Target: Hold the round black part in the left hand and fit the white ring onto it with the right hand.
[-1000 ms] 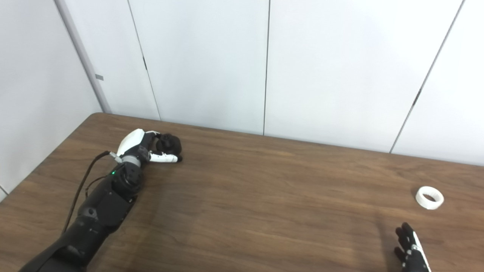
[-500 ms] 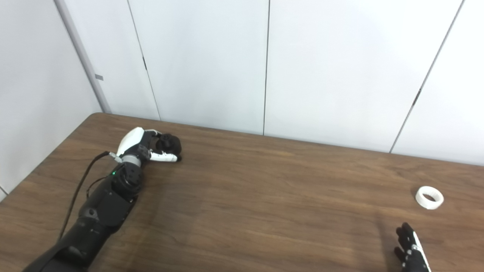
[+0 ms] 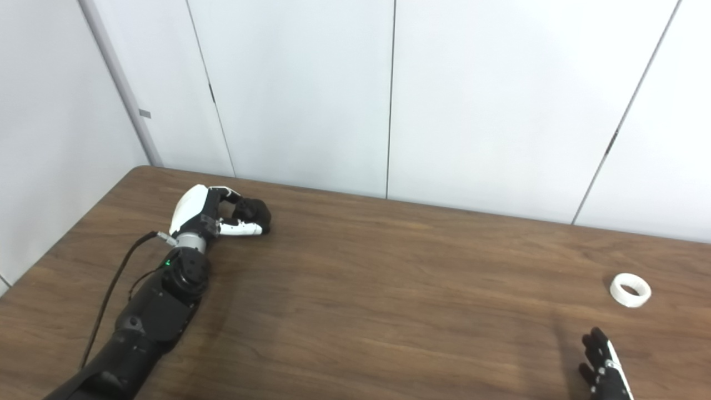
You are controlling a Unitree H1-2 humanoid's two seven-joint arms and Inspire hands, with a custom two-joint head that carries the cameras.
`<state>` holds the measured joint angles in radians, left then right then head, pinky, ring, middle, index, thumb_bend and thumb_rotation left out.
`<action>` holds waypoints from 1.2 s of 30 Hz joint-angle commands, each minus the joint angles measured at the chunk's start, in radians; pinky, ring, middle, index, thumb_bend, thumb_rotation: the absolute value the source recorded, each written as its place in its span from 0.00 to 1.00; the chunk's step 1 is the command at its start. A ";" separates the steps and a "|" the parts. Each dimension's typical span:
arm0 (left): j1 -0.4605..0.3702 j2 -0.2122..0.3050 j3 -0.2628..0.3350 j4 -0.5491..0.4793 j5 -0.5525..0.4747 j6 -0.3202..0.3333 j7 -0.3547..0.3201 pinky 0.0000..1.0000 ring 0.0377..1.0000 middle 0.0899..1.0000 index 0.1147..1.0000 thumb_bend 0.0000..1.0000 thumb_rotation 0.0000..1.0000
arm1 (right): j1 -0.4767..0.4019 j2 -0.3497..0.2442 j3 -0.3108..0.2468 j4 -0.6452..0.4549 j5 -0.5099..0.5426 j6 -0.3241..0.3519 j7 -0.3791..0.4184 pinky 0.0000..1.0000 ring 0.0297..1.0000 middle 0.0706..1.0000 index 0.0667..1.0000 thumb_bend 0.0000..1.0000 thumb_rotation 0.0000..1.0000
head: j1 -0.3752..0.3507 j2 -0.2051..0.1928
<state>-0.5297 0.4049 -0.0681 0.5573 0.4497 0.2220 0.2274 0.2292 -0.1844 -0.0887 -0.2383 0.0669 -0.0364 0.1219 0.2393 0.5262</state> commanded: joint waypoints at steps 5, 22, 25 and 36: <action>-0.025 0.037 -0.006 -0.047 0.034 -0.004 0.011 0.87 0.88 0.74 0.42 0.52 0.04 | 0.013 -0.010 -0.007 0.007 -0.004 0.008 -0.005 1.00 1.00 0.97 0.97 0.65 1.00 | -0.001 0.002; 0.134 0.036 -0.052 -0.448 0.109 0.075 -0.130 0.87 0.88 0.75 0.42 0.52 0.04 | -0.011 0.013 0.008 0.018 -0.030 0.004 -0.019 1.00 0.97 0.95 0.95 0.63 1.00 | -0.056 0.011; 0.164 0.026 -0.075 -0.540 0.145 0.094 -0.163 0.91 0.88 0.74 0.42 0.52 0.05 | -0.015 0.018 0.011 0.020 -0.040 0.013 -0.025 1.00 0.98 0.95 0.94 0.66 1.00 | -0.072 0.013; 0.265 -0.017 -0.165 -0.724 0.265 0.071 -0.217 1.00 0.84 0.72 0.42 0.52 0.05 | -0.029 0.043 0.045 0.002 -0.061 0.024 -0.046 1.00 0.97 0.94 0.93 0.63 1.00 | -0.152 0.024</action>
<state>-0.2544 0.3864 -0.2338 -0.1225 0.6895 0.3289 -0.0020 0.2067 -0.1548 -0.0522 -0.2281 0.0179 -0.0378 0.0807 0.0860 0.5491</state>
